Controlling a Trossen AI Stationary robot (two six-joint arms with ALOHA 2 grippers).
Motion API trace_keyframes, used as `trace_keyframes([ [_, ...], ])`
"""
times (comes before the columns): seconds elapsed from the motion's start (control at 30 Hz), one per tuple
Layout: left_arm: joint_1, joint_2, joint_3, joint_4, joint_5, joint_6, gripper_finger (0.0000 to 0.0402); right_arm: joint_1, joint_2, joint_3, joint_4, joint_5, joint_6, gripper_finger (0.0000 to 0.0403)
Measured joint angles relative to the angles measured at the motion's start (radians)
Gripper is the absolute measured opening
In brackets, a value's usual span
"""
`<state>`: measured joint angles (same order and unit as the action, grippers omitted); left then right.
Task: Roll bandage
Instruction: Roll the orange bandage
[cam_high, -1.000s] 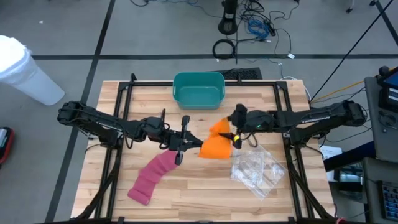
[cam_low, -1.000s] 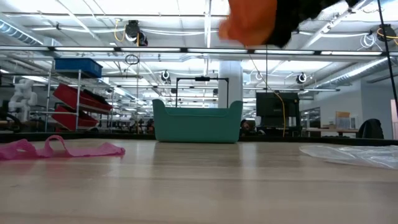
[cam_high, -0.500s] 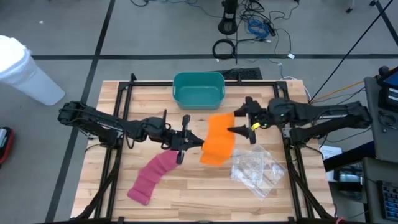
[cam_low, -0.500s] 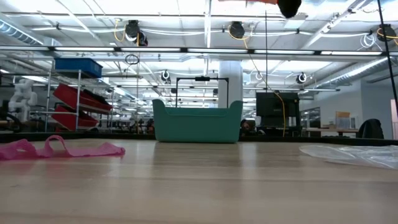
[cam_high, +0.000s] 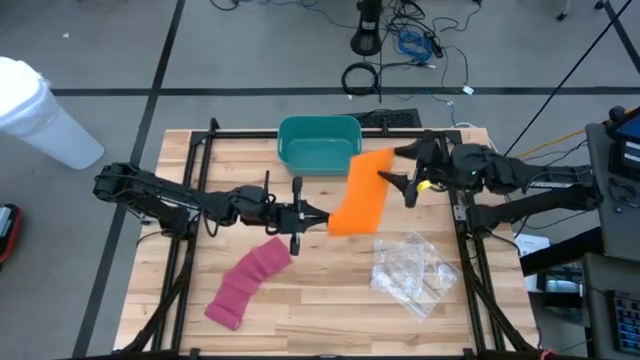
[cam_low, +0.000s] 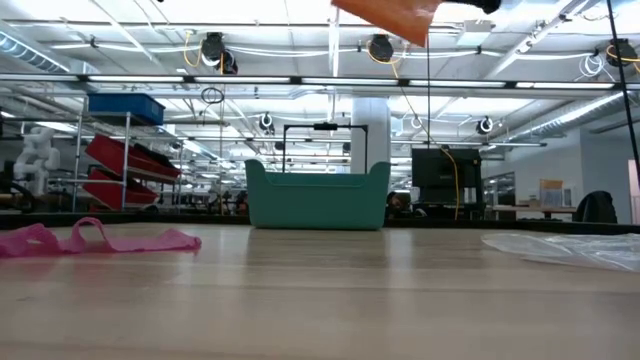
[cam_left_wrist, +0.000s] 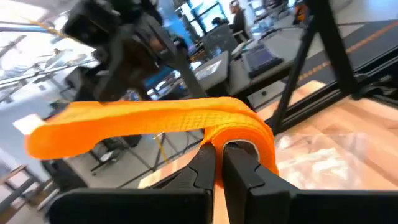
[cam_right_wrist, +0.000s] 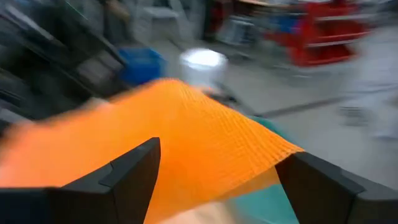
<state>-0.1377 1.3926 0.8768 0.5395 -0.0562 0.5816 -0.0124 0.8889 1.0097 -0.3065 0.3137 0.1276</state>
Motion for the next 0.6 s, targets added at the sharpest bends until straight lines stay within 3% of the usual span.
trace_keyframes([
  [0.1,0.001,0.000,0.000,0.009,0.009,0.000,0.0013,0.019,0.042,-0.006,0.194,-0.275,0.104,0.0300],
  [0.2,0.012,0.000,0.000,0.008,0.011,-0.001,0.0013,0.022,0.085,0.016,0.159,-0.350,0.208,0.0300],
  [0.4,0.020,0.016,-0.001,0.000,0.030,-0.027,0.0013,-0.019,0.126,0.077,0.028,-0.242,0.294,0.0300],
  [0.53,0.019,0.024,-0.002,0.024,0.038,-0.044,0.0013,-0.012,0.092,0.094,-0.086,-0.009,0.110,0.0300],
  [0.6,0.021,0.025,-0.002,0.038,0.034,-0.080,0.0013,0.022,0.078,0.084,-0.163,-0.025,-0.041,0.0300],
])
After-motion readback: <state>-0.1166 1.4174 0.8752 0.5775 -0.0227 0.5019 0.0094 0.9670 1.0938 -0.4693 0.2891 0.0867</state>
